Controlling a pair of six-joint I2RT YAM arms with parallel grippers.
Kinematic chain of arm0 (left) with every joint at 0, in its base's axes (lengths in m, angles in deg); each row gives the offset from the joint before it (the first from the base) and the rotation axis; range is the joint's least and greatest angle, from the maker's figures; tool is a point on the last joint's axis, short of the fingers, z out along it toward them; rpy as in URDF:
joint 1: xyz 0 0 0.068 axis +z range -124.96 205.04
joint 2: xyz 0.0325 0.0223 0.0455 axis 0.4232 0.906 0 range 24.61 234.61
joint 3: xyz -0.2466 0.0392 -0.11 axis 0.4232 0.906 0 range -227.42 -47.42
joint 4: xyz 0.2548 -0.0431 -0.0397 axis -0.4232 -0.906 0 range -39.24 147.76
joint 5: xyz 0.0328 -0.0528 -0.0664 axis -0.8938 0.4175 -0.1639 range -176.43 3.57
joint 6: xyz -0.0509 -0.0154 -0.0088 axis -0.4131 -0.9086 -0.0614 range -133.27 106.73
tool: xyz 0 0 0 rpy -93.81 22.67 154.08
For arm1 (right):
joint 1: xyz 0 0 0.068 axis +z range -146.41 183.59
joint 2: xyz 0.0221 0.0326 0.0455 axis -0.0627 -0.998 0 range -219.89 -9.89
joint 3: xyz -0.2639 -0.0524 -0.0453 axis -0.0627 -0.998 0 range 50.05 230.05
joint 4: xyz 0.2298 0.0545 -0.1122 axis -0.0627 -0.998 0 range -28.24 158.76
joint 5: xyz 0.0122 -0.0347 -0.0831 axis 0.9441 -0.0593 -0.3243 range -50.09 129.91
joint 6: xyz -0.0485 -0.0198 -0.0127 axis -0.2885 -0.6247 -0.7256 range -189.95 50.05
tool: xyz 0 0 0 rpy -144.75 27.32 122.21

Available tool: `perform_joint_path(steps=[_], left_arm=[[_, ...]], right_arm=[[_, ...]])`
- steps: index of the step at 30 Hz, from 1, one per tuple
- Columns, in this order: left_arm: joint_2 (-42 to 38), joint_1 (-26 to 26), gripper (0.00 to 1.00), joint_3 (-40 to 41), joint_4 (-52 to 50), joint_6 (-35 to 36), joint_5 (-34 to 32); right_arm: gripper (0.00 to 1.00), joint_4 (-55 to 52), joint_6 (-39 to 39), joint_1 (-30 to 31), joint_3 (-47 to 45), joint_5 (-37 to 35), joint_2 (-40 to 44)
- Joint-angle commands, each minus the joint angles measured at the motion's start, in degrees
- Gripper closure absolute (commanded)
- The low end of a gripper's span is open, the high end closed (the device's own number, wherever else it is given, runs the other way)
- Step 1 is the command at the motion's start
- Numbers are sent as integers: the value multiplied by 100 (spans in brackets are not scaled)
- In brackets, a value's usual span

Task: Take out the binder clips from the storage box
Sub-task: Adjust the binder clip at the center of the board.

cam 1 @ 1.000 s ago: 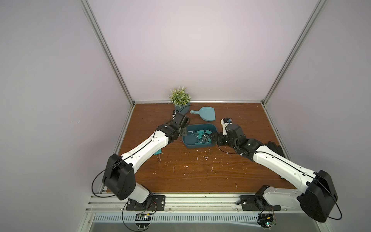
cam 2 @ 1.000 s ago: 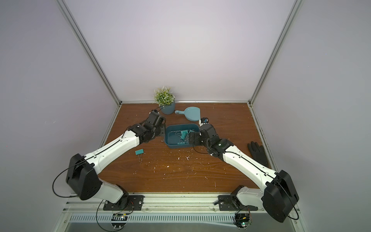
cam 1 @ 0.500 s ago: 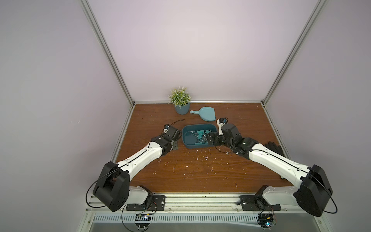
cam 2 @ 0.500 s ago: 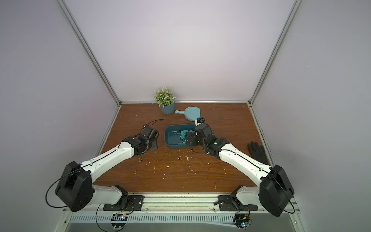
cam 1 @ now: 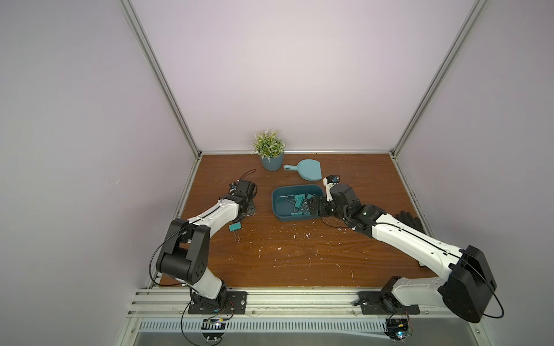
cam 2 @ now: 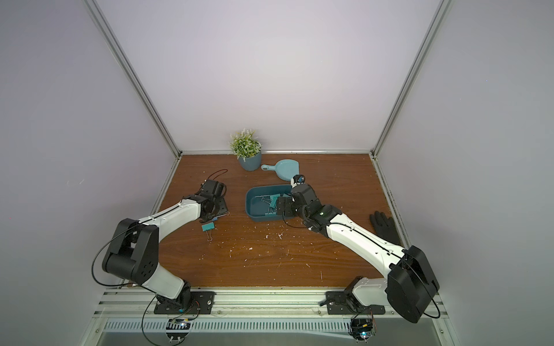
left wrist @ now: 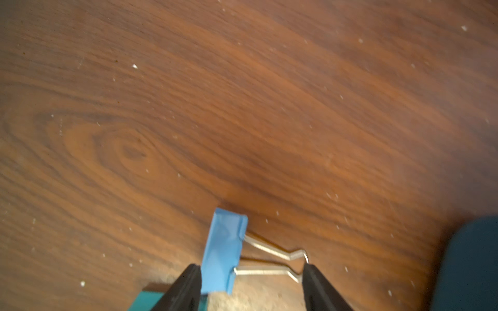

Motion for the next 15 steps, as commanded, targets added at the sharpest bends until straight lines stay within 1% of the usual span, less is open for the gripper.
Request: perform_joint_path(steps=[1,6,13,15], left_arm=[[144,258,32,-166,115,61,117],[524,302,31,-324,209,179,165],[915,312,33,-483,536,410,555],[980,308,34,-517,638,493,752]], right_arm=[[1,58,-9,23,121,-130,117],[1,20,-17,29,160,-177,117],[0,-68,-19,23,173,-225,155],[1,-90,-17,23,166,-238,187]])
